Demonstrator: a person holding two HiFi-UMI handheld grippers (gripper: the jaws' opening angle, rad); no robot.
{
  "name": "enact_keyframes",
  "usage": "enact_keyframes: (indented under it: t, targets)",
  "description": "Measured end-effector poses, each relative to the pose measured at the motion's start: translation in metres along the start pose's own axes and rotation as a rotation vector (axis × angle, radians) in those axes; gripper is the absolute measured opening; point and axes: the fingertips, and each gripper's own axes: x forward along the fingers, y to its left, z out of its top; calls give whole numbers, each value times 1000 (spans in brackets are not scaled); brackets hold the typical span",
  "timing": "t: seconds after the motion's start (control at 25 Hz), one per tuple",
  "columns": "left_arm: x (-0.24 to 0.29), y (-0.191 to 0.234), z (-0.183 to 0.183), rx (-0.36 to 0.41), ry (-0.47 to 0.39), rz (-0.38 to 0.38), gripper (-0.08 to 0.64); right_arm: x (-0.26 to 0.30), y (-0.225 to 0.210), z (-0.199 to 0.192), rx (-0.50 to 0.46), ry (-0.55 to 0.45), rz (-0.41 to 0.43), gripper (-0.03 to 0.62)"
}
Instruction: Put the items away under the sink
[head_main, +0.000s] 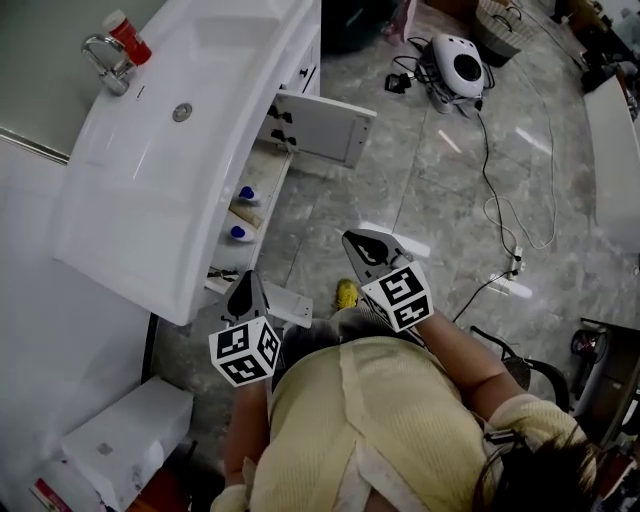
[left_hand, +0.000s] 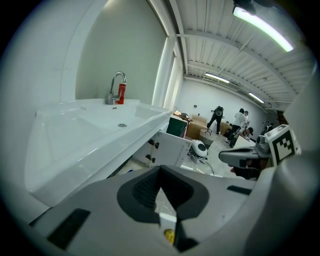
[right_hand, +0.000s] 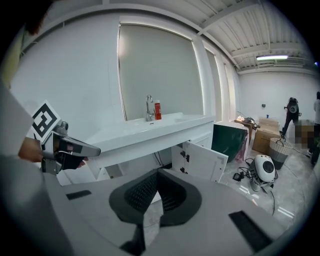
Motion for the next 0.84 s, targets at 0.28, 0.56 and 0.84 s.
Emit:
enact_keyframes:
  t: [0.28, 0.56, 0.84]
  targets:
    - [-8, 12, -4, -10, 0, 21, 38, 0, 5, 4, -13, -1, -4, 26]
    - [-9, 14, -5, -8, 4, 26, 38, 3, 7, 5, -17, 3, -7, 26]
    - [-7, 12, -6, -4, 10, 21, 38, 3, 4, 1, -17, 11, -13, 26]
